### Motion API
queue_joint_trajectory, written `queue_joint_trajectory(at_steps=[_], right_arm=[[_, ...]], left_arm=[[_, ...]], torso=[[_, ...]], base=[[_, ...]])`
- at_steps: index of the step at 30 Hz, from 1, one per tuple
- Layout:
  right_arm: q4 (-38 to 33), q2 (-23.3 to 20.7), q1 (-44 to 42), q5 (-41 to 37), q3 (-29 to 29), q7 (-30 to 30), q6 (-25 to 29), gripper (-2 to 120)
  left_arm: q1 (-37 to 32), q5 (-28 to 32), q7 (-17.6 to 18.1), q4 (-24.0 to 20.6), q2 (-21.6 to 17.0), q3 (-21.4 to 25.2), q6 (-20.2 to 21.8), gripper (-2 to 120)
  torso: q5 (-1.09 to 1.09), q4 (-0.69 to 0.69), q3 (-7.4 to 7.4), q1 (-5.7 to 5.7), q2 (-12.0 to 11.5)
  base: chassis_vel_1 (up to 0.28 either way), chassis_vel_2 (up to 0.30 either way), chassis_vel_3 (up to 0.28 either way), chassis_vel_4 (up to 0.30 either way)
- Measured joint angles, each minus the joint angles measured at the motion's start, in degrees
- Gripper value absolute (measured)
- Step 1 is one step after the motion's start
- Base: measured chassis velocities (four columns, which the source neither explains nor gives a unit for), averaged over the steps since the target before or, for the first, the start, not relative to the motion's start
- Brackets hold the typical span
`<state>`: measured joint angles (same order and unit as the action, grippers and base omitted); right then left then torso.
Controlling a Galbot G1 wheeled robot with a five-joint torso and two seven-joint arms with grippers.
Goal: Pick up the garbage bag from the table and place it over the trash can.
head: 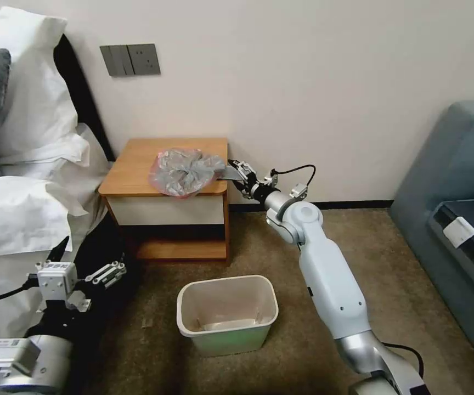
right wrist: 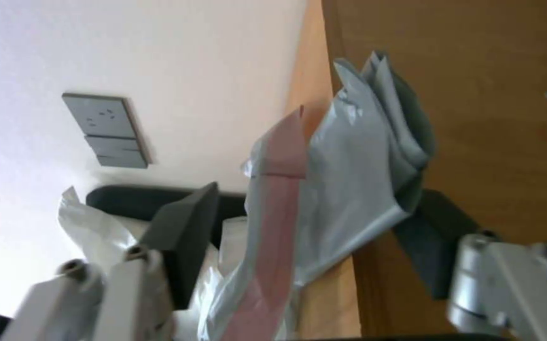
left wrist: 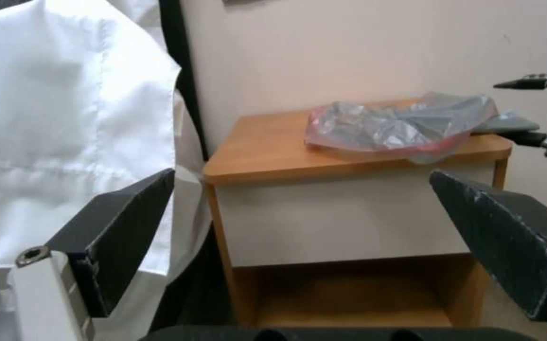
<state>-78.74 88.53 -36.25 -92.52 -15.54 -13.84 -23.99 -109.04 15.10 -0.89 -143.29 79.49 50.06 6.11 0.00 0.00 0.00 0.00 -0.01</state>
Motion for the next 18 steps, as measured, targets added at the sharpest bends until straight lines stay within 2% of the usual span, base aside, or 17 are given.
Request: queue_joint_trajectory(at_steps=[1, 5, 9, 13, 15, 16, 18], right_arm=[[0.00, 0.00, 0.00, 0.00, 0.00, 0.00, 0.00, 63], [0.48, -0.35, 0.35, 1.04, 0.14, -0.52, 0.51, 44], [0.53, -0.42, 0.41, 1.40, 0.13, -0.97, 1.10, 34], [-0.15, -0.67, 0.37, 1.38, 0.17, -2.60, 1.77, 15], [-0.52, -0.73, 0.26, 1.36, 0.20, -2.92, 1.86, 12], [-1.65, -1.03, -0.17, 1.33, 0.47, -3.55, 1.98, 4], [-2.62, -1.44, -0.54, 1.35, 0.81, -3.95, 2.12, 0]], left_arm=[[0.00, 0.00, 0.00, 0.00, 0.00, 0.00, 0.00, 100], [-0.13, -0.58, -0.32, 0.00, 0.56, -0.17, -0.32, 100], [-0.20, -0.95, -0.38, 0.00, 0.76, -0.19, -0.42, 100], [-0.41, -1.55, -0.59, 0.00, 0.97, -0.21, -0.79, 100], [-0.41, -1.63, -0.62, 0.00, 1.03, -0.23, -0.87, 100], [-0.42, -1.89, -0.73, 0.00, 1.15, -0.30, -1.14, 100], [-0.43, -2.06, -0.80, 0.00, 1.25, -0.34, -1.33, 100]], torso=[[0.00, 0.00, 0.00, 0.00, 0.00], [0.00, 0.00, 0.00, 0.00, 0.00], [0.00, 0.00, 0.00, 0.00, 0.00], [0.01, 0.00, 0.00, 0.00, 0.00], [0.01, 0.00, 0.00, 0.00, 0.00], [0.01, 0.00, 0.00, 0.00, 0.00], [0.01, 0.00, 0.00, 0.00, 0.00]], base=[[0.000, 0.000, 0.000, 0.000], [0.000, 0.000, 0.000, 0.000], [0.000, 0.000, 0.000, 0.000], [0.000, 0.000, 0.000, 0.000], [0.000, 0.000, 0.000, 0.000], [0.000, 0.000, 0.000, 0.000], [0.000, 0.000, 0.000, 0.000]])
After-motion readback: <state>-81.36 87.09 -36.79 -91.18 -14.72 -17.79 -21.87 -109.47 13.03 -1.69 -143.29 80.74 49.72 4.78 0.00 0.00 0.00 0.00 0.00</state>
